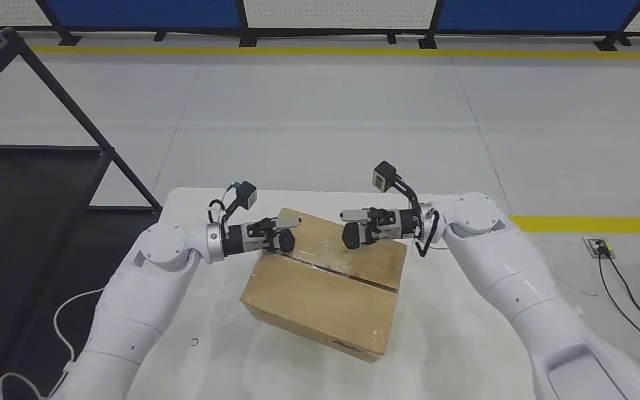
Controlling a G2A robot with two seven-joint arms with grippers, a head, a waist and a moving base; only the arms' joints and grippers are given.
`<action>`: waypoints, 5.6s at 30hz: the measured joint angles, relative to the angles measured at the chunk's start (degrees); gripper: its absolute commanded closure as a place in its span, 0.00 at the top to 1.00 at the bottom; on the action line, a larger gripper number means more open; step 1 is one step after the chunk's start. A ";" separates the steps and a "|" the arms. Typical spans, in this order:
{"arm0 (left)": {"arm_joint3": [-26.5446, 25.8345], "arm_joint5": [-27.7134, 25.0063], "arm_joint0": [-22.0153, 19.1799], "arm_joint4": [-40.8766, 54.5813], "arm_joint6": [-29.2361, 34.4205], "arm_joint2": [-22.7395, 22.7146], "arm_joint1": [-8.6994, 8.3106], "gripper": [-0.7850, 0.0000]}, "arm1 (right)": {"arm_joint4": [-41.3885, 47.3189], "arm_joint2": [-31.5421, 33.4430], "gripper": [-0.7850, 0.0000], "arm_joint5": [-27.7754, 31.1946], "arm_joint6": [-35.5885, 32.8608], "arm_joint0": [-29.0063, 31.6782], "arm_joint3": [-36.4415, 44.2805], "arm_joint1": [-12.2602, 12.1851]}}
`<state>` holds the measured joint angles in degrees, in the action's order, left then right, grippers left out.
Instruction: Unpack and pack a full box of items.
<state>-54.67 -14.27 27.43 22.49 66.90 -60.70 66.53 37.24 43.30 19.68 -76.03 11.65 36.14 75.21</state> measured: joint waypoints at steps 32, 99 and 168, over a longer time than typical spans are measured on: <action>5.33 -0.25 -2.03 5.33 6.87 0.77 0.73 1.00 | -3.53 -2.03 1.00 4.98 -3.60 -3.71 -8.46 4.79; 9.53 -0.85 -4.62 5.20 7.55 2.58 2.36 1.00 | -4.63 -3.21 1.00 -3.36 -11.97 -4.52 -5.32 4.61; 6.95 -0.97 -2.60 4.29 8.46 1.81 2.12 1.00 | -8.70 -2.27 1.00 8.88 0.34 7.18 21.76 -8.67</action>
<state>-47.72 -15.24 24.83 26.78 75.36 -58.89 68.64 28.54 41.03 28.56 -75.69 18.83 57.90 66.54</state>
